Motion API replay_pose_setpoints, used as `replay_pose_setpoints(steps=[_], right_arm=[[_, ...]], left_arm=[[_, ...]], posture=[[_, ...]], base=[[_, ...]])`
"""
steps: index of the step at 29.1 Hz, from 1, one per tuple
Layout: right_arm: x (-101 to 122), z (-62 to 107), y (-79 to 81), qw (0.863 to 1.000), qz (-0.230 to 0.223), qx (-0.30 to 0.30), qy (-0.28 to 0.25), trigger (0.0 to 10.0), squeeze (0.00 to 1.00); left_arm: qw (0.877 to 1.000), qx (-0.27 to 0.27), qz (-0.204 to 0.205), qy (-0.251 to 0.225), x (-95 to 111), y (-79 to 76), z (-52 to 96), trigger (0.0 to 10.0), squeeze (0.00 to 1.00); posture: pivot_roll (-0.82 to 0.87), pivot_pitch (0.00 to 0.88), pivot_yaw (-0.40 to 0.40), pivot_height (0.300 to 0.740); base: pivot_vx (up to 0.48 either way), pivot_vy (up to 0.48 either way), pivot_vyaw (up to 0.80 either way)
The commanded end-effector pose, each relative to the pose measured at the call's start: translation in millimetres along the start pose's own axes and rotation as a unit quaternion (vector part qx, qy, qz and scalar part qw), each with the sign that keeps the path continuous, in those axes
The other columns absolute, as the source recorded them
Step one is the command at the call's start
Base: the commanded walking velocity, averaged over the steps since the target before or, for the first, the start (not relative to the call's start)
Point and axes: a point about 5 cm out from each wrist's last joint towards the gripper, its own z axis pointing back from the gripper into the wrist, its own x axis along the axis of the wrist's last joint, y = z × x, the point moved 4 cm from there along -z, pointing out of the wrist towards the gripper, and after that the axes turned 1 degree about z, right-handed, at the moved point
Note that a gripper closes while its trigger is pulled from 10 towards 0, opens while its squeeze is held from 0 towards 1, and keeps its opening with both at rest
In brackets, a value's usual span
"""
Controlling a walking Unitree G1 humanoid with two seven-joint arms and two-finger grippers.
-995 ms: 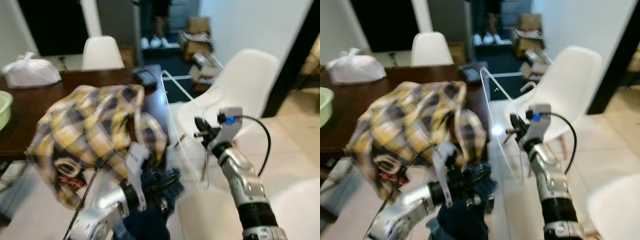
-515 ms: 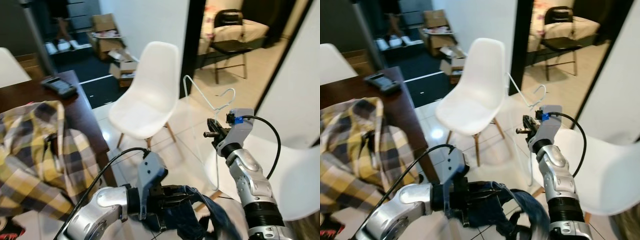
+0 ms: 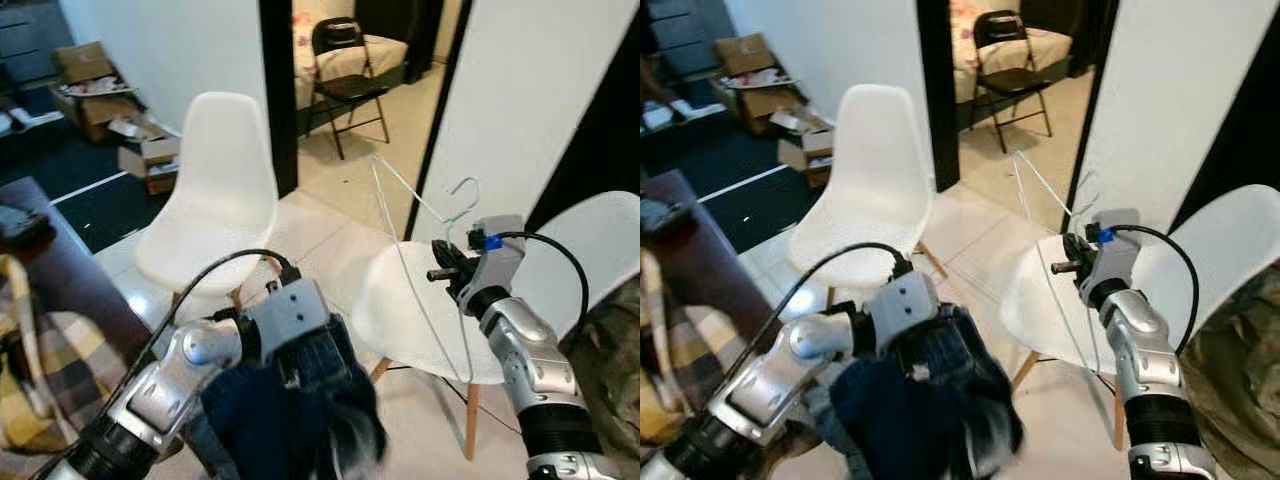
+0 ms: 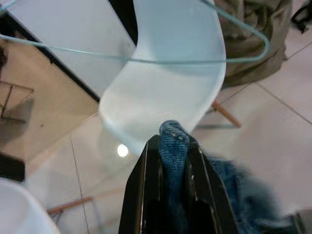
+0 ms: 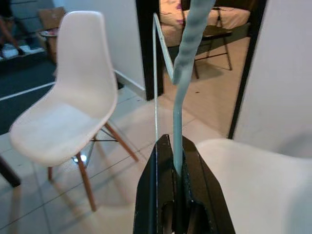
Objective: Hang hanger
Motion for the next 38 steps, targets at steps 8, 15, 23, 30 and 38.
replay_pose_setpoints(steps=[8, 15, 23, 30, 38], right_arm=[[-15.1, 1.0, 54.0, 0.994, 0.005, 0.111, 0.021, 10.0, 0.0], [-3.6, 4.2, 50.2, 0.989, -0.007, 0.145, -0.002, 10.0, 0.0], [14.1, 23.4, 44.5, 0.972, -0.041, 0.228, -0.045, 10.0, 0.0], [34.0, 47.4, 30.3, 0.948, -0.056, 0.304, -0.077, 10.0, 0.0], [22.1, 86.0, 17.0, 0.917, -0.036, 0.397, -0.022, 10.0, 0.0]], left_arm=[[0.996, 0.068, 0.057, 0.014, -18.8, 8.0, 7.4, 10.0, 0.0], [0.993, 0.108, 0.04, 0.024, -23.2, 31.3, 25.8, 10.0, 0.0], [0.982, 0.189, 0.006, 0.008, -7.9, 84.0, 54.9, 10.0, 0.0], [0.97, 0.231, -0.018, -0.07, 40.8, 129.3, 92.0, 10.0, 0.0], [0.982, 0.151, -0.077, -0.089, 63.7, 117.9, 97.5, 10.0, 0.0]], posture=[[0.03, 0.0, 0.017, 0.74], [0.04, 0.0, 0.006, 0.74], [0.05, 0.0, -0.005, 0.74], [0.06, 0.0, -0.011, 0.74], [0.09, 0.0, -0.017, 0.74]], base=[[0.0, 0.0, -0.79], [0.0, 0.0, -0.34], [0.0, 0.0, 0.0], [0.0, 0.0, 0.0], [0.0, 0.0, 0.0]])
